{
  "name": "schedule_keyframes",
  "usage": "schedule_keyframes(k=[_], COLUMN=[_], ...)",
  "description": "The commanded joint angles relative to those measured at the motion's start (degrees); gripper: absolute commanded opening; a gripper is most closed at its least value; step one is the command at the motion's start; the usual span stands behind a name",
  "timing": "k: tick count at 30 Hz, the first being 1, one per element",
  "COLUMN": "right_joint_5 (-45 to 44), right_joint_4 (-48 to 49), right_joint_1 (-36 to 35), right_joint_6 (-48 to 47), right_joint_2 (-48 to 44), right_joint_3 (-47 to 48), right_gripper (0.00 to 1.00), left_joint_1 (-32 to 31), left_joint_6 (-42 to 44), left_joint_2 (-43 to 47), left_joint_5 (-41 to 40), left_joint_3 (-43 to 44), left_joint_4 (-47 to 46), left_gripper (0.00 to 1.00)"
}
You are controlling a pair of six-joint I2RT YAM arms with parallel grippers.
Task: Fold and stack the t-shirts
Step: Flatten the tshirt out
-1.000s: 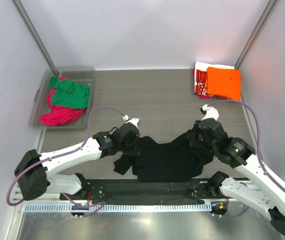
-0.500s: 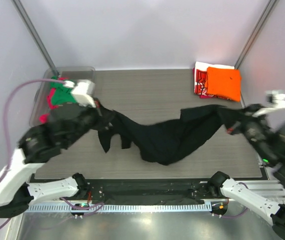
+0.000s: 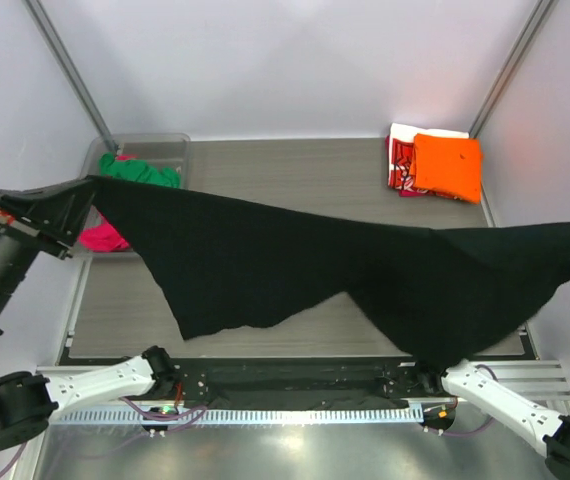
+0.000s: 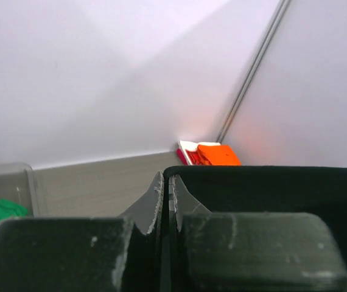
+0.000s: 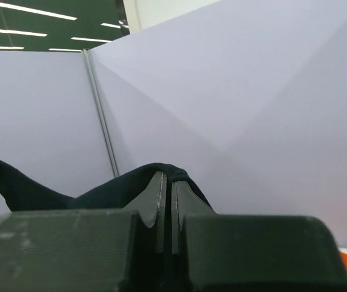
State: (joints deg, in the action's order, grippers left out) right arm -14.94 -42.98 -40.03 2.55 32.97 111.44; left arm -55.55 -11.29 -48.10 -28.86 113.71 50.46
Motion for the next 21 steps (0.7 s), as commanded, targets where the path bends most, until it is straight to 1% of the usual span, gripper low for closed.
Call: schedule_keyframes(k=[1, 5, 7, 9, 10, 11, 12, 13, 14, 16, 17, 18, 19, 20, 21], right_joint_5=[1.9, 4.0, 1.9, -1.8, -8.5, -12.3, -15.2, -23.1, -26.2, -30.3, -28.0, -23.3, -19.0, -14.8, -14.7], right_joint_4=[2.8, 2.6, 2.6, 2.4, 2.0, 1.7, 1.7, 1.8, 2.1, 3.7, 3.9, 3.4, 3.4, 4.0, 4.4], right_joint_1=[0.0, 0.0, 0.0, 0.0, 0.0, 0.0, -0.5, -0.7, -0.8, 0.0, 2.4, 6.2, 13.3, 15.1, 16.2], right_joint_6=[-5.4, -4.8, -4.7, -5.9, -6.3, -6.8, -8.1, -9.0, -11.1, -12.7, -12.6, -9.3, -7.8, -7.0, -6.8], right_joint_2=[2.4, 5.4, 7.5, 12.2, 14.7, 17.0, 22.2, 24.8, 31.1, 37.0, 40.6, 47.0, 50.8, 54.4, 58.3], right_joint_3=[4.3, 9.4, 11.0, 10.8, 10.1, 9.3, 7.0, 5.7, 4.6, 1.9, 1.7, 3.2, 4.0, 5.1, 9.1], right_gripper=[0.01, 0.01, 0.01, 0.01, 0.01, 0.01, 0.01, 0.01, 0.01, 0.01, 0.01, 0.01, 0.01, 0.01, 0.01], left_joint_1=[-0.1, -0.1, -0.1, -0.1, -0.1, -0.1, -0.2, -0.2, -0.1, 1.2, 3.1, 6.4, 15.5, 20.9, 25.4], left_joint_6=[6.7, 6.4, 6.3, 6.4, 6.4, 6.6, 6.6, 6.1, 5.8, 4.4, 3.2, 1.6, -3.7, -6.5, -8.6], left_joint_2=[-0.7, -1.9, -2.5, -4.3, -5.3, -6.7, -9.4, -11.2, -12.9, -17.8, -19.3, -23.1, -24.7, -27.0, -29.5], left_joint_5=[0.6, 2.6, 2.1, -2.1, -3.7, -7.1, -8.7, -10.9, -14.5, -17.4, -15.1, -11.9, -7.8, -1.9, 4.9], left_joint_3=[3.4, 5.7, 4.2, 1.3, 0.4, -2.0, -3.1, -4.4, -6.1, -7.6, -8.1, -8.1, -7.9, -8.2, -8.0], left_joint_4=[-4.1, -5.1, -6.4, -9.3, -10.1, -11.7, -12.3, -12.9, -13.6, -14.3, -13.8, -13.0, -11.4, -10.7, -9.9], left_gripper=[0.00, 0.00, 0.00, 0.00, 0.00, 0.00, 0.00, 0.00, 0.00, 0.00, 0.00, 0.00, 0.00, 0.00, 0.00])
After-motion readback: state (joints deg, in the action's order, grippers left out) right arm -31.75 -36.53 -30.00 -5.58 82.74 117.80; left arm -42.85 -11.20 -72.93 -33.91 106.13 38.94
